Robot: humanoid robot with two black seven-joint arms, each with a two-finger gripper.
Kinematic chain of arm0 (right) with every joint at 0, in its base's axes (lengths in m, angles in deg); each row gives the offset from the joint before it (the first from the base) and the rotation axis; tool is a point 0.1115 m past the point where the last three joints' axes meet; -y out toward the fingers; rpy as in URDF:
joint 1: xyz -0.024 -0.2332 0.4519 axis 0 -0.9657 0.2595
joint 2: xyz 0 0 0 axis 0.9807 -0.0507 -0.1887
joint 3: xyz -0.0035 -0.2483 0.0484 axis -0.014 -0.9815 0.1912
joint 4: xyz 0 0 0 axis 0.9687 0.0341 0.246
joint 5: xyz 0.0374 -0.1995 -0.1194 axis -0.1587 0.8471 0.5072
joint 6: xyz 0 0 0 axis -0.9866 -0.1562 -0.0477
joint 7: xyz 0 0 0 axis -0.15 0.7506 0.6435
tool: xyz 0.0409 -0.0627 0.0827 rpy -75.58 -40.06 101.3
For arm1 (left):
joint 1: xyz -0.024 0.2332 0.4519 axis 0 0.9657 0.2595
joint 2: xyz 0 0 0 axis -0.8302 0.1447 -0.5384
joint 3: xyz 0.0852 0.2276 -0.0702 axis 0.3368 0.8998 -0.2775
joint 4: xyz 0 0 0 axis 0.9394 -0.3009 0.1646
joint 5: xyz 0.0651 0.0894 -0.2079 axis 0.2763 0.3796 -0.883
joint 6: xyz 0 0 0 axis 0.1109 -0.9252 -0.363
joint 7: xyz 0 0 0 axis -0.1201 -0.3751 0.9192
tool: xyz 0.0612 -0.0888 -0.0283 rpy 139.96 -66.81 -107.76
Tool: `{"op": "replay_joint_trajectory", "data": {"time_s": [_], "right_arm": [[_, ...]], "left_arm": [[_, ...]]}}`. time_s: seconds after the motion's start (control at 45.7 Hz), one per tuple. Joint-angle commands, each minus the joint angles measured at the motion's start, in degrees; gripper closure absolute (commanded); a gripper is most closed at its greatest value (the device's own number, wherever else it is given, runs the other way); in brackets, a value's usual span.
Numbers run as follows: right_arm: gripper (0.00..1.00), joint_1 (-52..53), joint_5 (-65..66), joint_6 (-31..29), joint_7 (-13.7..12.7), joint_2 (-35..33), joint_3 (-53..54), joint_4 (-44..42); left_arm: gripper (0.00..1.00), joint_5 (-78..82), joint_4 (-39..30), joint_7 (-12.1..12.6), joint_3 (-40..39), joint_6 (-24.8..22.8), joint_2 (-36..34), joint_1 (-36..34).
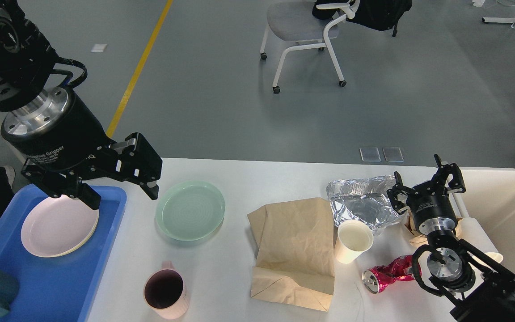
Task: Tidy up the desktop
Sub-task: 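Lower the left gripper toward the dark red cup beside the tray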
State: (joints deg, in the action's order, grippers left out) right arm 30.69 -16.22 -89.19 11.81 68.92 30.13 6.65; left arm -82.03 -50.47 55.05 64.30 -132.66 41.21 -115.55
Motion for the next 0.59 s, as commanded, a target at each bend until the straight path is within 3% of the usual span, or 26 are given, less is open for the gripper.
{"op": "replay_joint_trajectory", "data": {"time_s": [0.0,0.109,0.306,0.46,0.569], "right_arm": [[0.00,0.0,0.0,0.0,0.0,0.0,0.0,0.0],[0.00,0.0,0.0,0.0,0.1,0.0,0.0,0.0],[0.00,0.0,0.0,0.0,0.0,0.0,0.0,0.0],[0.00,0.0,0.0,0.0,0.0,0.0,0.0,0.0],[0.00,0.0,0.0,0.0,0.0,0.0,0.0,0.0]], "left_arm": [[0.16,0.0,-0.4,3.7,0.0,0.3,-0.8,5.1],[0.17,0.0,-0.2,4.2,-0.5,2.6,-2.6,12.1],[0.15,0.7,0.1,6.1,-5.4,20.5,-2.3,26.6],[0.15,1.5,0.8,8.2,-11.2,23.4,-3.7,35.2],[0.15,5.8,1.8,8.9,-13.9,26.9,-8.4,40.8]]}}
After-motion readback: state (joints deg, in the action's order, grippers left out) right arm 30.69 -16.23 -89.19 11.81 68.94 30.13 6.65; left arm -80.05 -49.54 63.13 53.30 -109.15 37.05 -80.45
